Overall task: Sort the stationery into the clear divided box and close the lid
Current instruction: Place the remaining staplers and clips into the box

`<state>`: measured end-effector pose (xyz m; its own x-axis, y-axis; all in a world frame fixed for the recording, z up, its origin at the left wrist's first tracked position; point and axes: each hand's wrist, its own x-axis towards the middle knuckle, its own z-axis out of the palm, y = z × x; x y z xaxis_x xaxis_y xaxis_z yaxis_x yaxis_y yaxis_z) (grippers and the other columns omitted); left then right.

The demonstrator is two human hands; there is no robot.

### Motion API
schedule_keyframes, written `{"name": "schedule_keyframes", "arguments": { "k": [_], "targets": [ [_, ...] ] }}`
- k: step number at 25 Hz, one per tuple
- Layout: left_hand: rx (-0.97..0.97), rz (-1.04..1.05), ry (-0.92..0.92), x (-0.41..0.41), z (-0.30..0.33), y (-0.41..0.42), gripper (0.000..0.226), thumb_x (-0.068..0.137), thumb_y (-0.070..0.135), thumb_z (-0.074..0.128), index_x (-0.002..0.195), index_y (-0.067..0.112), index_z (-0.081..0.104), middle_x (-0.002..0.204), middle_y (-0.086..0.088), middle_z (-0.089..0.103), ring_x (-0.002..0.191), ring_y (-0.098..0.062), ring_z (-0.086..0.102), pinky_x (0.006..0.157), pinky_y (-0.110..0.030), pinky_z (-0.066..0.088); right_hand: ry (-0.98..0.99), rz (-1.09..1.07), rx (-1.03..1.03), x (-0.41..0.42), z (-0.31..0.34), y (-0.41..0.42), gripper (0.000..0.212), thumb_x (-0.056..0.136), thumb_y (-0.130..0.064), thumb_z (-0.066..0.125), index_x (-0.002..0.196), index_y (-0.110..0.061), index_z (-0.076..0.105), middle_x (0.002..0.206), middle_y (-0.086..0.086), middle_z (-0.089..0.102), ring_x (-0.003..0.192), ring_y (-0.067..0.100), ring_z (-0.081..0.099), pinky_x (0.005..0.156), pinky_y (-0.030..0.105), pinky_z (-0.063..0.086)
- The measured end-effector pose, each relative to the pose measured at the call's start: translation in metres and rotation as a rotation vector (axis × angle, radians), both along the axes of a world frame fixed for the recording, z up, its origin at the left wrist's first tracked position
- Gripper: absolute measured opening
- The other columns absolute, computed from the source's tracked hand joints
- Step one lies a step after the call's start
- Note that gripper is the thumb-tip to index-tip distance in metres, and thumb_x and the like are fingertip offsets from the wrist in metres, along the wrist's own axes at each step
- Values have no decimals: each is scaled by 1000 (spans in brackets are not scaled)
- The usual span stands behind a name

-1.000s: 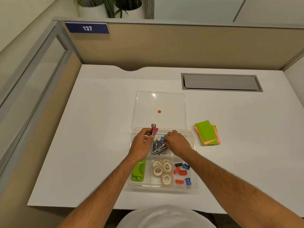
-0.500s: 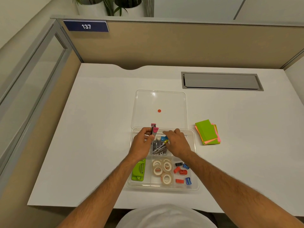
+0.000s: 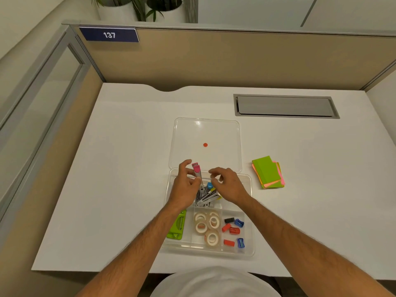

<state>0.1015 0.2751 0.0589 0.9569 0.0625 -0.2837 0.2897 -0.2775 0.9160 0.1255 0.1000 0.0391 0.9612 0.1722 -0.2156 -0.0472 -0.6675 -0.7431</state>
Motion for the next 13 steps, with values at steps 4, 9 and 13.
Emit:
{"name": "schedule_keyframes", "arguments": {
  "k": [4,9,13],
  "targets": [
    [-106,61,-19,2,2,-1,61,90,0,57,127,44,36,108,3,59,75,-18,71,63,-28,59,421,-63,446,6,17,8,21,92,-21,59,109,-15,71,97,6,73,77,15,67,61,26,53],
    [-150,64,-57,5,1,0,53,82,-2,64,112,38,47,107,5,64,87,-14,70,69,-21,54,545,-252,765,10,13,-5,13,89,-2,64,102,0,68,85,18,68,68,21,67,63,28,59],
    [59,9,-77,2,-15,4,46,73,12,81,98,37,52,99,18,63,98,-3,62,72,-21,54,438,-319,685,19,9,-20,11,84,3,69,91,-5,73,82,15,71,70,23,69,68,29,61]
  ]
}}
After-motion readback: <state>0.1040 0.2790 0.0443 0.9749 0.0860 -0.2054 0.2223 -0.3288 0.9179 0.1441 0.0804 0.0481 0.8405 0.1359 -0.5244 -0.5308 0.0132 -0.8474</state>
